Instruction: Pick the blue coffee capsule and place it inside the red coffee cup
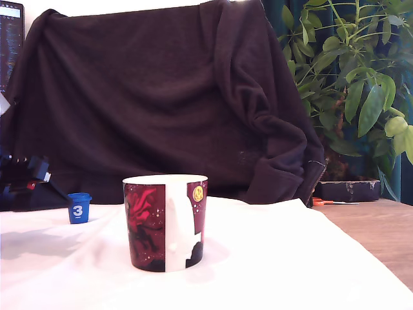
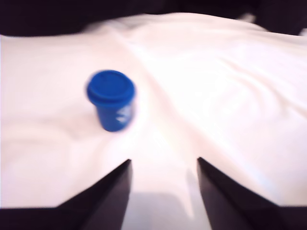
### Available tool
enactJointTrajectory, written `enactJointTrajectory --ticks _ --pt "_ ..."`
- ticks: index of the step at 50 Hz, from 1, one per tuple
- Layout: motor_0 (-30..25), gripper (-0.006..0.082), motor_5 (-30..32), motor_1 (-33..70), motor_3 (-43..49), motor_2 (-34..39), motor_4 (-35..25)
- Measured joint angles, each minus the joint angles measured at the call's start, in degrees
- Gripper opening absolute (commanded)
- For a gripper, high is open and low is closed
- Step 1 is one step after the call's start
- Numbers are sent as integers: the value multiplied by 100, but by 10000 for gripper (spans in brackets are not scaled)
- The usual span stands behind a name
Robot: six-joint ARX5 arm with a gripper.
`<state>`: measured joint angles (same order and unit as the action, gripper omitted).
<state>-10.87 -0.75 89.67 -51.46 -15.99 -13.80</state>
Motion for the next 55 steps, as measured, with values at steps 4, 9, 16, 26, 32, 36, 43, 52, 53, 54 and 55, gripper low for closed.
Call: enactJointTrajectory --ticks 4,9,16,26,32,36,43,52,53,54,55 --pt "0 669 63 151 -103 -24 76" --pt "0 669 94 348 -140 -129 81" --pt "0 669 101 625 -243 -507 81" --pt "0 669 103 1152 -260 -1097 44" --pt "0 667 103 1475 -232 -1259 17" --pt "0 663 103 1600 -210 -1279 17" --pt "0 475 149 1635 -170 -1285 -55" --pt "0 107 219 1635 -168 -1311 -118" --pt "0 105 223 1635 -170 -1311 -118" --pt "0 105 223 1635 -168 -1311 -118" --pt "0 105 223 1635 -168 -1311 -118"
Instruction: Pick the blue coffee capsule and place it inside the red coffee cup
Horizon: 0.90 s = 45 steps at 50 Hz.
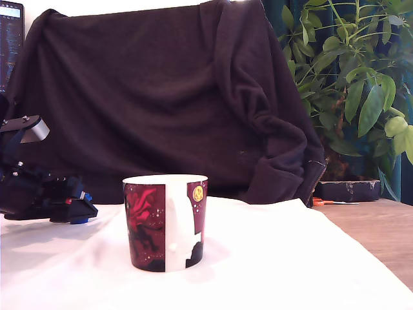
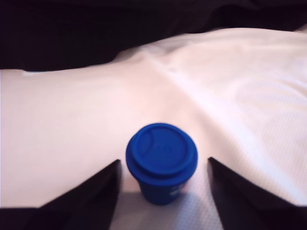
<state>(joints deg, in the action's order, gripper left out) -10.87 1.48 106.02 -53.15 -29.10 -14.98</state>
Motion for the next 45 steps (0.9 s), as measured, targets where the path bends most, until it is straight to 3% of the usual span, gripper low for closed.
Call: enactJointTrajectory --ticks 23,34,45 --pt "4 88 -37 0 -275 0 -70" --pt "13 88 -584 -232 -446 -2 -929" --pt "-31 88 -1034 -1460 -343 -7 -2111"
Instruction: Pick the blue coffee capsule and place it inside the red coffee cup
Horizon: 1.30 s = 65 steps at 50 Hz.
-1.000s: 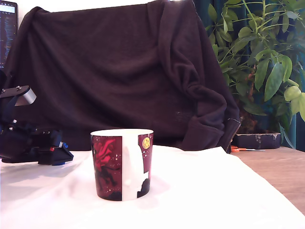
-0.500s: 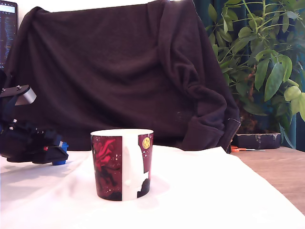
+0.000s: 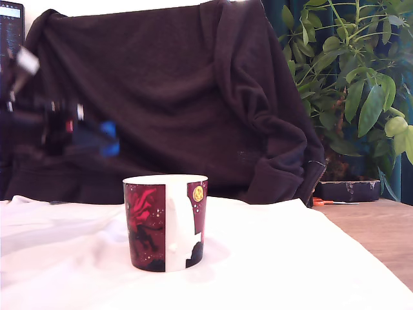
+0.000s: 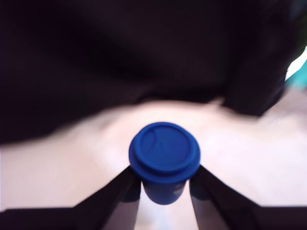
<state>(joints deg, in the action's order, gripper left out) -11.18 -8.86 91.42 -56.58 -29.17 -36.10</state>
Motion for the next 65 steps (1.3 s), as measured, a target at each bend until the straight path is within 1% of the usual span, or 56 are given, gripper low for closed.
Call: enactJointTrajectory --ticks 10,21,32,35,47,59,63,65 --pt "-291 88 -9 -758 699 -31 -570" --pt "-629 88 -9 -1132 1311 -31 -1364" --pt "-933 88 146 -1283 1947 -31 -1805" --pt "-975 88 164 -1283 2181 -31 -1862" --pt "-1023 88 743 -1283 3189 -31 -1893" --pt "-1178 91 894 -1283 3390 -31 -1888" --pt "-1207 119 898 -1283 3421 -31 -1803" --pt "-1204 172 898 -1283 3456 -31 -1744"
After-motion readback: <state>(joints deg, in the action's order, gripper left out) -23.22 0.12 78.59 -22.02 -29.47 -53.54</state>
